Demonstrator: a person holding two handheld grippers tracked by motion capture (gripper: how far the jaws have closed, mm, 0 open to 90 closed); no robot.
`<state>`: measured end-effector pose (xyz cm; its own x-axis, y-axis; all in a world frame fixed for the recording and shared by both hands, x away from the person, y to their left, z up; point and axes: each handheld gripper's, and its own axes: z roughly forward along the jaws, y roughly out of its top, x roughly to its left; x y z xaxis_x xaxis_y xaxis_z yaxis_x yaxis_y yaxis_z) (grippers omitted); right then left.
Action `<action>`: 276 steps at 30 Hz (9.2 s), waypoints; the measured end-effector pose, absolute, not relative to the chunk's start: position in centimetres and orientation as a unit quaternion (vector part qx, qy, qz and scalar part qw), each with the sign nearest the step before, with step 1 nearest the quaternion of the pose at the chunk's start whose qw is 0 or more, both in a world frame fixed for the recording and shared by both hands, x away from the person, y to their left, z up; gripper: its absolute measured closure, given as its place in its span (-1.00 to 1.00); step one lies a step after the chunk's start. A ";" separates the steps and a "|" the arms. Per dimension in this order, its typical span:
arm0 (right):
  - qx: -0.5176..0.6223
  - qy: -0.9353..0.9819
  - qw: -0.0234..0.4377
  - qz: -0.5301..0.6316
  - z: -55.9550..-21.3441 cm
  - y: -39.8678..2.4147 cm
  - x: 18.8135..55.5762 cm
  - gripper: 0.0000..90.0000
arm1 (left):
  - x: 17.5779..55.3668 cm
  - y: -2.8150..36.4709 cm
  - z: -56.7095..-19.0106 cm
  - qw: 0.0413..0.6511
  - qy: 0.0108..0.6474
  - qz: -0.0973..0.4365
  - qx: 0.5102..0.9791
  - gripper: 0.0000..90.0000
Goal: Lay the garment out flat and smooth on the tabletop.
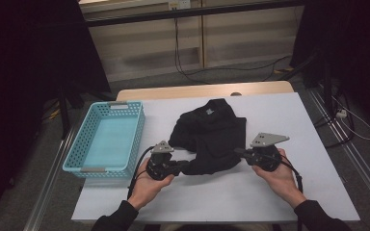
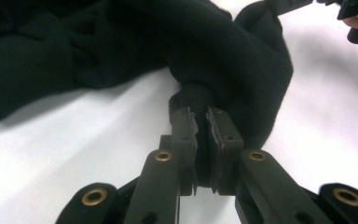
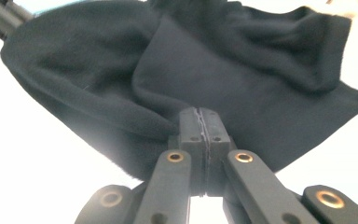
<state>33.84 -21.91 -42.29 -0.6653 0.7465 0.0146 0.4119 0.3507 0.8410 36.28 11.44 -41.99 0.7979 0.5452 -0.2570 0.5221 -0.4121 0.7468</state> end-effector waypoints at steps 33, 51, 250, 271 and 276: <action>0.390 0.796 0.210 0.413 -43.5 -21.7 38.1 0.99 | 34.2 7.5 -42.9 0.427 0.221 0.015 0.877 0.19; 0.382 0.787 0.215 0.435 -42.1 -22.3 37.1 0.98 | 35.4 7.5 -42.0 0.435 0.243 0.065 0.865 0.93; 0.460 0.779 0.195 0.379 -42.5 -26.3 34.8 0.92 | 35.4 16.8 -44.1 0.394 0.351 0.073 0.846 0.50; 0.498 0.790 0.177 0.311 -44.8 -30.2 31.7 0.87 | 35.5 15.7 -45.0 0.368 0.342 0.086 0.861 0.51; 0.490 0.786 0.186 0.327 -44.5 -30.1 31.8 0.59 | 35.6 14.6 -45.0 0.371 0.326 0.081 0.866 0.48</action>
<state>31.75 -30.07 -44.54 -0.4497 0.8927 0.0285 0.6495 0.3049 0.6966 35.61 14.60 -44.97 0.7745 0.6244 -0.1018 0.5047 -0.5129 0.6944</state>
